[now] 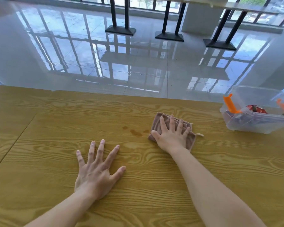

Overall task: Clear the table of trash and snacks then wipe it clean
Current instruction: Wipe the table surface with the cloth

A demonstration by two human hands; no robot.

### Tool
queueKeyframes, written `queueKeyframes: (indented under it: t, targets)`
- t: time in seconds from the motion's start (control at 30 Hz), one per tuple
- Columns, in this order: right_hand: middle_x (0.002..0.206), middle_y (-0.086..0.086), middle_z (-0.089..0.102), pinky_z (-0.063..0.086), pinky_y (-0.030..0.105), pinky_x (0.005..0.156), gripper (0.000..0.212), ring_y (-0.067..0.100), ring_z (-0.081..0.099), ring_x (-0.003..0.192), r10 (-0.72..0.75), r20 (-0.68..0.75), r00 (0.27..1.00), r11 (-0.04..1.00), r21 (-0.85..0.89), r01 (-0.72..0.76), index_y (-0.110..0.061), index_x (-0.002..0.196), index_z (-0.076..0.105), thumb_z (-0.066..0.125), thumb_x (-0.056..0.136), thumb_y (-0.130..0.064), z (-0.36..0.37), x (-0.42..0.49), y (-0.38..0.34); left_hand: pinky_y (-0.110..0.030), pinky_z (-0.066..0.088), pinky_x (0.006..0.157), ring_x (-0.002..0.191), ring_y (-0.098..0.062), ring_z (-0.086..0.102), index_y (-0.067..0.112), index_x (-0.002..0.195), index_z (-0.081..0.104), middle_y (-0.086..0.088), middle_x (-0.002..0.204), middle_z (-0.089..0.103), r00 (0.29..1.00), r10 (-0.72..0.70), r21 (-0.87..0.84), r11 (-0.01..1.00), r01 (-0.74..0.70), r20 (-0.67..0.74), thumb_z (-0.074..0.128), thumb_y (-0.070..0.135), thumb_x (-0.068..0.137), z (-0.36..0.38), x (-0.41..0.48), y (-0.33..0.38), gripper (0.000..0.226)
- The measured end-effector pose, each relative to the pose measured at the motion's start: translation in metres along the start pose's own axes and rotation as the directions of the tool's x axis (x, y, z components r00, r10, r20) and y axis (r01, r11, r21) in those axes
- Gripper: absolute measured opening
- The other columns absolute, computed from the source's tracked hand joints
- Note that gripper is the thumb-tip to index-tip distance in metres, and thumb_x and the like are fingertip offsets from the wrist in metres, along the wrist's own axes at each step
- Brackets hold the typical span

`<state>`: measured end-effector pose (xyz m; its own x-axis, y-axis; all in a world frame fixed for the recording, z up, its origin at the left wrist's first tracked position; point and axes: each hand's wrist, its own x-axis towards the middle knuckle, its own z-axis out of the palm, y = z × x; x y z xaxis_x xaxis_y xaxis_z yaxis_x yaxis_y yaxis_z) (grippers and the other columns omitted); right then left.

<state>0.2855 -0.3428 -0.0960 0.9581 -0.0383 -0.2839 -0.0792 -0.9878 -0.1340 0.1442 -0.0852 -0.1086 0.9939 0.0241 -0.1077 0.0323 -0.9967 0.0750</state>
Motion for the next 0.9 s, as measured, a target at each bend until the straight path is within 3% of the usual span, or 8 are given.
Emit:
queueKeyframes:
  t: [0.2, 0.27, 0.4, 0.5, 0.6, 0.73, 0.8, 0.9]
  targets:
    - [0.167, -0.011, -0.015, -0.009, 0.053, 0.119, 0.066, 0.025, -0.023, 0.151, -0.476, -0.095, 0.874, 0.87, -0.198, 0.452, -0.056, 0.151, -0.005, 0.019, 0.092, -0.074, 0.033, -0.086, 0.05, -0.066, -0.016, 0.111, 0.146, -0.026, -0.029, 0.059, 0.141, -0.023, 0.001, 0.163, -0.02, 1.0, 0.005, -0.001, 1.0, -0.005, -0.013, -0.001, 0.091, 0.075, 0.002, -0.001, -0.001, 0.076]
    - [0.169, -0.007, -0.002, 0.0, 0.053, 0.118, 0.069, 0.026, -0.01, 0.154, -0.449, -0.128, 0.884, 0.88, -0.236, 0.412, -0.049, 0.155, 0.003, 0.017, 0.093, -0.075, 0.041, -0.117, 0.077, -0.067, -0.016, 0.111, 0.146, -0.027, -0.028, 0.059, 0.142, -0.022, 0.0, 0.163, -0.019, 1.0, 0.007, -0.002, 1.0, -0.007, -0.017, 0.0, 0.091, 0.076, 0.003, 0.0, -0.001, 0.076]
    - [0.164, -0.006, -0.027, -0.017, 0.055, 0.119, 0.074, 0.025, -0.033, 0.147, -0.219, -0.067, 0.974, 0.971, -0.118, 0.21, -0.051, 0.151, -0.015, 0.011, 0.087, -0.078, 0.02, -0.058, 0.032, -0.067, -0.017, 0.111, 0.146, -0.027, -0.029, 0.058, 0.142, -0.021, -0.001, 0.163, -0.019, 1.0, 0.011, 0.003, 1.0, -0.011, -0.013, -0.001, 0.091, 0.076, 0.004, 0.0, -0.002, 0.077]
    - [0.163, -0.001, -0.028, -0.016, 0.062, 0.116, 0.076, 0.034, -0.031, 0.147, -0.079, -0.037, 0.996, 0.996, -0.039, 0.077, -0.042, 0.156, -0.01, 0.013, 0.091, -0.073, 0.005, -0.018, -0.021, -0.067, -0.017, 0.111, 0.146, -0.027, -0.027, 0.06, 0.142, -0.02, 0.0, 0.164, -0.016, 1.0, 0.001, -0.01, 1.0, -0.001, -0.016, 0.0, 0.091, 0.075, 0.003, 0.001, -0.001, 0.077]
    - [0.164, -0.002, -0.026, -0.015, 0.059, 0.118, 0.075, 0.03, -0.032, 0.147, -0.273, -0.06, 0.96, 0.959, -0.092, 0.267, -0.045, 0.156, -0.008, 0.014, 0.091, -0.075, 0.028, -0.071, -0.015, -0.067, -0.017, 0.111, 0.146, -0.028, -0.027, 0.06, 0.141, -0.022, 0.0, 0.164, -0.017, 1.0, 0.009, 0.002, 1.0, -0.009, 0.002, -0.001, 0.092, 0.074, 0.002, -0.001, -0.002, 0.077]
    - [0.169, -0.004, 0.002, 0.006, 0.054, 0.118, 0.076, 0.029, -0.004, 0.155, -0.488, -0.113, 0.866, 0.865, -0.196, 0.462, -0.046, 0.156, 0.011, 0.025, 0.089, -0.079, 0.052, -0.143, 0.034, -0.068, -0.018, 0.11, 0.147, -0.029, -0.025, 0.058, 0.142, -0.022, -0.002, 0.164, -0.017, 1.0, 0.014, -0.009, 1.0, -0.014, -0.01, 0.0, 0.091, 0.075, 0.002, 0.001, -0.002, 0.077]
    - [0.168, -0.005, -0.012, -0.006, 0.051, 0.121, 0.075, 0.024, -0.019, 0.153, -0.368, -0.102, 0.924, 0.92, -0.185, 0.346, -0.052, 0.154, -0.001, 0.019, 0.088, -0.081, 0.043, -0.121, 0.04, -0.068, -0.019, 0.109, 0.146, -0.03, -0.026, 0.057, 0.142, -0.023, -0.002, 0.163, -0.019, 1.0, 0.019, 0.001, 1.0, -0.019, -0.005, -0.001, 0.091, 0.076, 0.004, 0.001, -0.003, 0.077]
    - [0.164, -0.002, -0.027, -0.016, 0.056, 0.119, 0.075, 0.03, -0.03, 0.148, 0.02, -0.096, 0.995, 1.0, -0.021, -0.022, -0.045, 0.155, -0.01, 0.011, 0.09, -0.076, 0.021, -0.065, 0.0, -0.068, -0.02, 0.108, 0.145, -0.029, -0.031, 0.057, 0.141, -0.025, -0.002, 0.162, -0.022, 1.0, 0.008, -0.01, 1.0, -0.008, -0.005, -0.003, 0.091, 0.075, 0.006, 0.001, -0.003, 0.078]
